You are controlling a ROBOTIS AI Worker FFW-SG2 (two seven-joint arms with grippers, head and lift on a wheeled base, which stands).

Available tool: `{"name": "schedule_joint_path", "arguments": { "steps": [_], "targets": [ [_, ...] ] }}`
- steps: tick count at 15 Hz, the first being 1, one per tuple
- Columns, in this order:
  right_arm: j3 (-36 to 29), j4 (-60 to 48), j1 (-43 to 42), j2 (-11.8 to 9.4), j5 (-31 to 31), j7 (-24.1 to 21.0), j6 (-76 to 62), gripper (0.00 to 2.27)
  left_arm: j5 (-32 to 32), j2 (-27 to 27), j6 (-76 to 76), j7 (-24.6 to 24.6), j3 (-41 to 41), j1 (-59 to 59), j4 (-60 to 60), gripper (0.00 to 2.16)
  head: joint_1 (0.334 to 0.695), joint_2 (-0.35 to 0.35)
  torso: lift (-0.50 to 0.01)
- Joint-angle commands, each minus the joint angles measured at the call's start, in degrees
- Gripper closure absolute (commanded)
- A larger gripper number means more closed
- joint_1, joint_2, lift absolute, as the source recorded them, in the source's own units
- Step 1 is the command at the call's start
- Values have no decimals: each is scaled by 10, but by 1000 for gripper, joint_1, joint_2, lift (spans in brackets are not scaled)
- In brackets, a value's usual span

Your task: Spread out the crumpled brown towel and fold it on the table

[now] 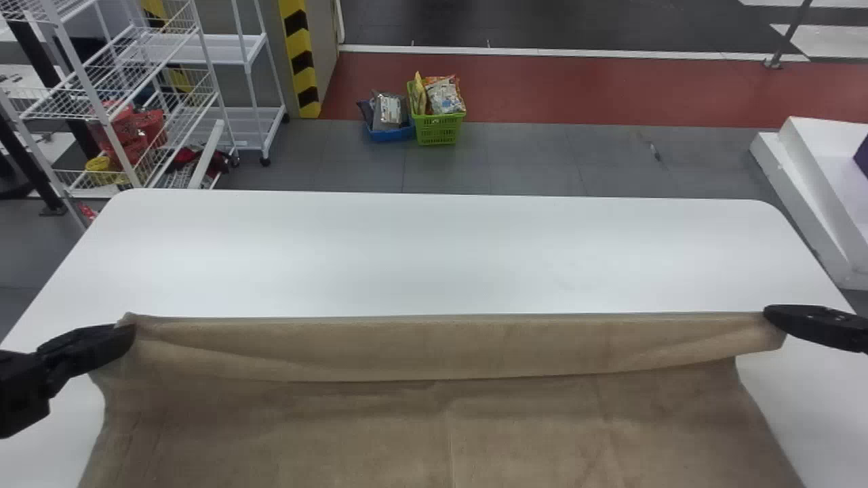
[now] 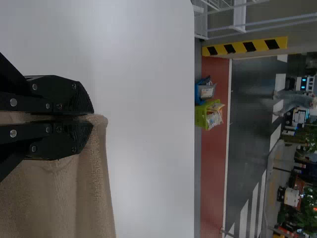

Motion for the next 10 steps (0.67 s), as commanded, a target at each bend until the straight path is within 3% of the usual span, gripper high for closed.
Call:
{"name": "schedule_joint_path", "arguments": {
  "steps": [1,10],
  "targets": [
    [-7,-12,18,0,-4,2,-2,1315,22,-8,0,-1,16,25,-22,1072,695,-26,-127],
    [-16,-55,85,12,-27,2,-25,1318,66,-28,14,-13,57,76,-65,1072,695,-36,-127]
  ]
}}
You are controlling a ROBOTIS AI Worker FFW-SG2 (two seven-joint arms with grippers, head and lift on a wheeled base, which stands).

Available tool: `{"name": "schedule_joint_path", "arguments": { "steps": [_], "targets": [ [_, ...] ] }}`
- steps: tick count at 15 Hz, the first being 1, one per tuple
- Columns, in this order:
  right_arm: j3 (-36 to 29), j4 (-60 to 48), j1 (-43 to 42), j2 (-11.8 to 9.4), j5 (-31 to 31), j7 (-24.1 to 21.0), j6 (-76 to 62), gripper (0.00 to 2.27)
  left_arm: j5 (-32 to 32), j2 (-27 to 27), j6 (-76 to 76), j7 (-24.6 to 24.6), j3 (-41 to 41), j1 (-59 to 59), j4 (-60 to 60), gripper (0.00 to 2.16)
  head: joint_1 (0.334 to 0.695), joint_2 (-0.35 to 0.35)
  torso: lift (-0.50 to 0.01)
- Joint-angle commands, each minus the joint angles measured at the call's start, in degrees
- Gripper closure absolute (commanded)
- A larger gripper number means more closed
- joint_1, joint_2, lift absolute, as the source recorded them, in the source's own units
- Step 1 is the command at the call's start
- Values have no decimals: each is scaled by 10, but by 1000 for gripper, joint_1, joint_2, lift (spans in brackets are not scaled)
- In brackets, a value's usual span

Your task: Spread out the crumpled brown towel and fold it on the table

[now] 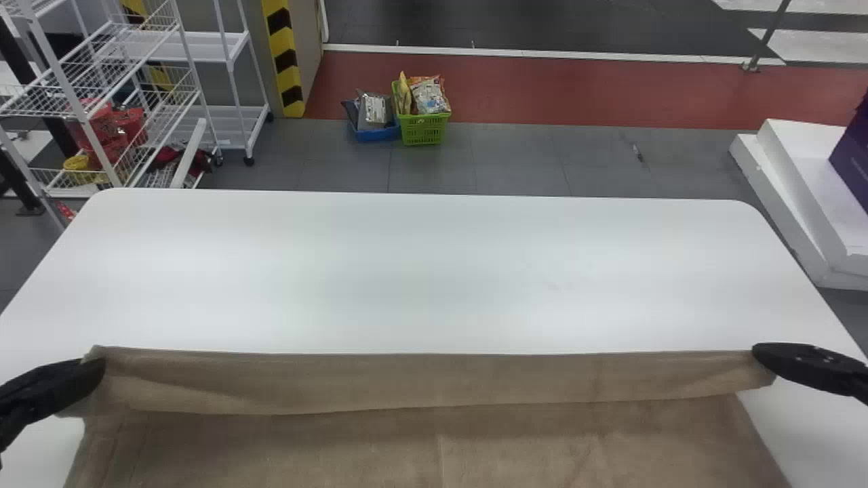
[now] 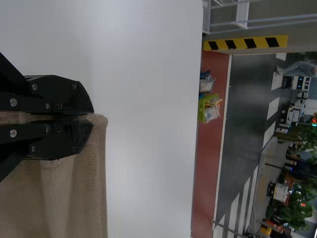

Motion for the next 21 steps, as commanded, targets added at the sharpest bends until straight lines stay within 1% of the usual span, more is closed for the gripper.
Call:
{"name": "schedule_joint_path", "arguments": {
  "steps": [1,4,7,13,15,16,19,21],
  "targets": [
    [-8,-10,7,0,-9,2,-2,1315,12,-3,14,-6,17,4,-6,1072,695,-35,-127],
    [-15,-14,12,0,-12,2,-2,1315,28,-8,19,-13,34,20,-17,1072,695,-32,-127],
    [-15,-14,27,0,-20,2,-14,1315,30,-16,19,-19,39,37,-18,1072,695,-32,-127],
    [-20,-36,60,1,-35,2,-14,1315,72,-22,28,-43,78,61,-33,1072,695,-31,-127],
    [-23,-43,65,3,-37,2,-14,1315,76,-24,40,-51,83,63,-37,1072,695,-30,-127],
    [-25,-43,67,7,-37,2,-16,1315,76,-28,42,-57,84,63,-37,1072,695,-31,-127],
    [-29,-49,78,6,-38,2,-17,1315,80,-35,42,-64,90,73,-35,1072,695,-36,-127],
    [-42,-62,85,7,-44,2,-16,1315,87,-35,42,-67,94,84,-35,1072,695,-41,-127]
  ]
}}
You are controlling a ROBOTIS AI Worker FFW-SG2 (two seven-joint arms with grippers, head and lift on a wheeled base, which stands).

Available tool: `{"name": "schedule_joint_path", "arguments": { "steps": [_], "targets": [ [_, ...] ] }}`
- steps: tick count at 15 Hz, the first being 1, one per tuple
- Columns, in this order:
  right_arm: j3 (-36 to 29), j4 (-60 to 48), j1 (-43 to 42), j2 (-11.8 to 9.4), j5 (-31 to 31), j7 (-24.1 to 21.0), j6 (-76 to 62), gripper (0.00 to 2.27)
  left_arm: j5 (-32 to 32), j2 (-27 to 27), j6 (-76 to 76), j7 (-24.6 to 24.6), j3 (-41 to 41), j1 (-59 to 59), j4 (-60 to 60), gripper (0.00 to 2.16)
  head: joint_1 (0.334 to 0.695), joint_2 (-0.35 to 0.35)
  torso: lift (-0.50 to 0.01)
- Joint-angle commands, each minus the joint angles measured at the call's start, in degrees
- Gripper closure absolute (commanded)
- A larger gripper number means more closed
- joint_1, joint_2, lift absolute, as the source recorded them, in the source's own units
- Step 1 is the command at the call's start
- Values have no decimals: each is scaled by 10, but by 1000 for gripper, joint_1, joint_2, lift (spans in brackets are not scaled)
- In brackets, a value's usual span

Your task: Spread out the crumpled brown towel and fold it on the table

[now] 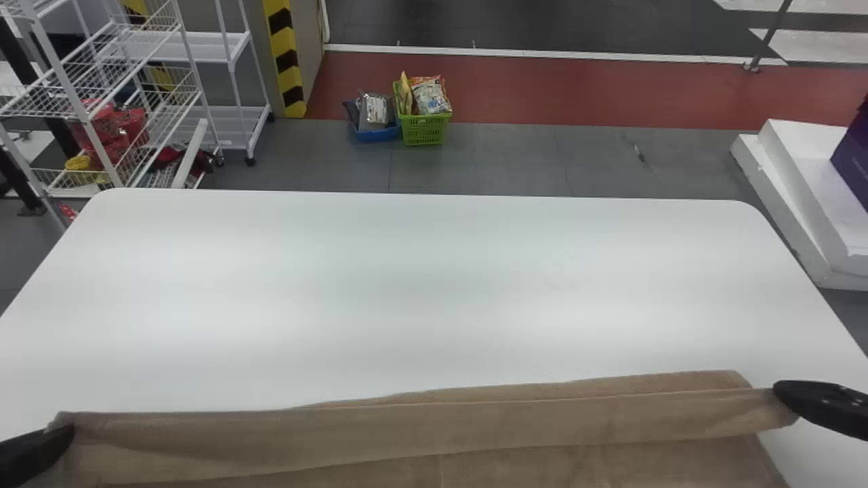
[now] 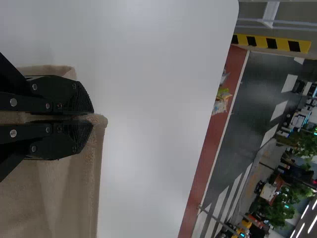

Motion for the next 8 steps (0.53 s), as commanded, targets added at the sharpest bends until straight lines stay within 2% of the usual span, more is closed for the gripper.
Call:
{"name": "schedule_joint_path", "arguments": {
  "steps": [1,6,7,8],
  "targets": [
    [-13,-14,7,0,-5,2,5,1315,8,-2,0,-4,9,10,0,1072,695,-43,-127],
    [-19,-13,27,-2,-3,2,-9,1315,11,-10,0,-15,14,24,6,1042,695,-70,-127],
    [-13,-9,32,-2,0,2,-16,1315,10,-11,0,-17,13,26,7,782,695,-73,-127],
    [-5,-5,34,-1,4,2,-22,1315,9,-12,-2,-19,13,27,10,748,695,-75,-127]
  ]
}}
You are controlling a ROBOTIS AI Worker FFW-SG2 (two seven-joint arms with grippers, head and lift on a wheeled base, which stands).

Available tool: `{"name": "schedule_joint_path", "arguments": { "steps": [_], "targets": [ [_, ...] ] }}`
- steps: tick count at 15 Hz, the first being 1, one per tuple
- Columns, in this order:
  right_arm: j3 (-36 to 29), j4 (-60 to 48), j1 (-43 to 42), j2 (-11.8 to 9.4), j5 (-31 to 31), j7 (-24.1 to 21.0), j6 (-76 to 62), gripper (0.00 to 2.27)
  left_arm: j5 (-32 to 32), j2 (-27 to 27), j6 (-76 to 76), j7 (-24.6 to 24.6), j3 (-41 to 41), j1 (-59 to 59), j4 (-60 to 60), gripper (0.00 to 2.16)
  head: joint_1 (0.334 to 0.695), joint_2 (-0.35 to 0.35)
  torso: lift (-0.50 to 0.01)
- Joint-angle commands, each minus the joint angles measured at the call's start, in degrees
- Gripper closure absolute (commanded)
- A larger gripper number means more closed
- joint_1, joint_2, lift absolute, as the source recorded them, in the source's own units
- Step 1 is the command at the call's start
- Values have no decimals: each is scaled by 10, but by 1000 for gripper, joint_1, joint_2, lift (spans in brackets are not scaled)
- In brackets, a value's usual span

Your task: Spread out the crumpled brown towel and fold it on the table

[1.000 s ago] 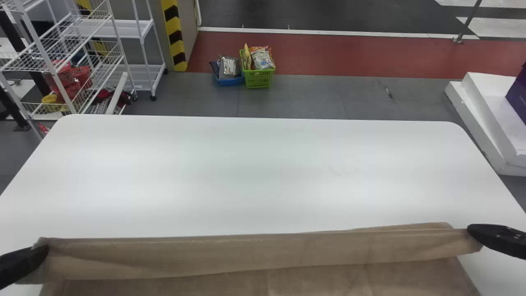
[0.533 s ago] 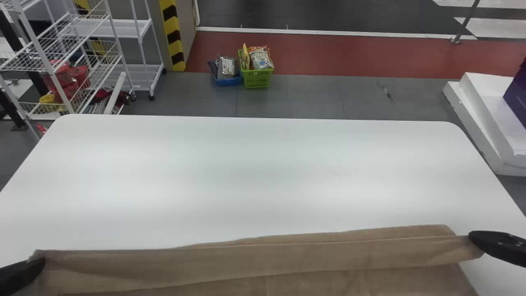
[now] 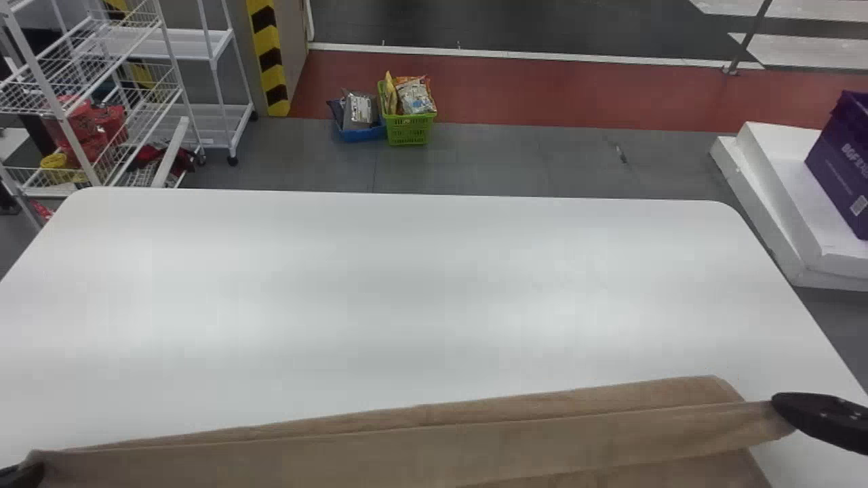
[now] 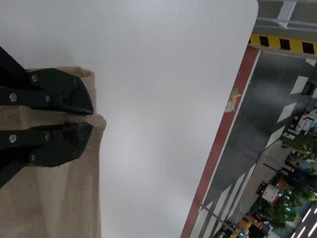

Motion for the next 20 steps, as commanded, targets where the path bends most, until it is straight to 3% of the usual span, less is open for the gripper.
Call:
{"name": "schedule_joint_path", "arguments": {
  "steps": [1,2,3,6,9,10,15,16,17,20],
  "targets": [
    [16,9,9,1,7,2,-17,1312,-3,-1,-3,0,-2,5,5,748,695,-74,-127],
    [18,12,12,1,8,2,-20,1227,-3,-1,-3,-1,-2,7,9,626,695,-70,-127],
    [19,17,17,2,7,2,-32,856,-6,-1,-3,-8,2,10,12,404,695,-60,-127],
    [19,29,29,0,0,2,-62,620,0,-5,-8,-22,27,27,20,404,695,-48,-127],
    [13,44,35,-2,-4,2,-78,599,13,-15,-38,-55,62,28,49,448,695,-23,-127],
    [8,53,35,-4,-7,2,-83,599,16,-15,-47,-56,67,30,59,701,695,-18,-127],
    [16,70,33,-10,-12,2,-80,599,34,-15,-51,-55,76,30,63,734,695,-1,-127],
    [14,78,33,-11,-10,2,-90,599,34,-15,-52,-49,76,30,68,1187,695,7,-127],
    [6,94,34,-13,-13,2,-105,599,34,-15,-52,-47,77,30,77,1447,695,10,-127],
    [-33,141,57,-19,-48,2,-178,529,38,-10,-82,-45,87,30,112,1447,695,-1,-127]
  ]
}}
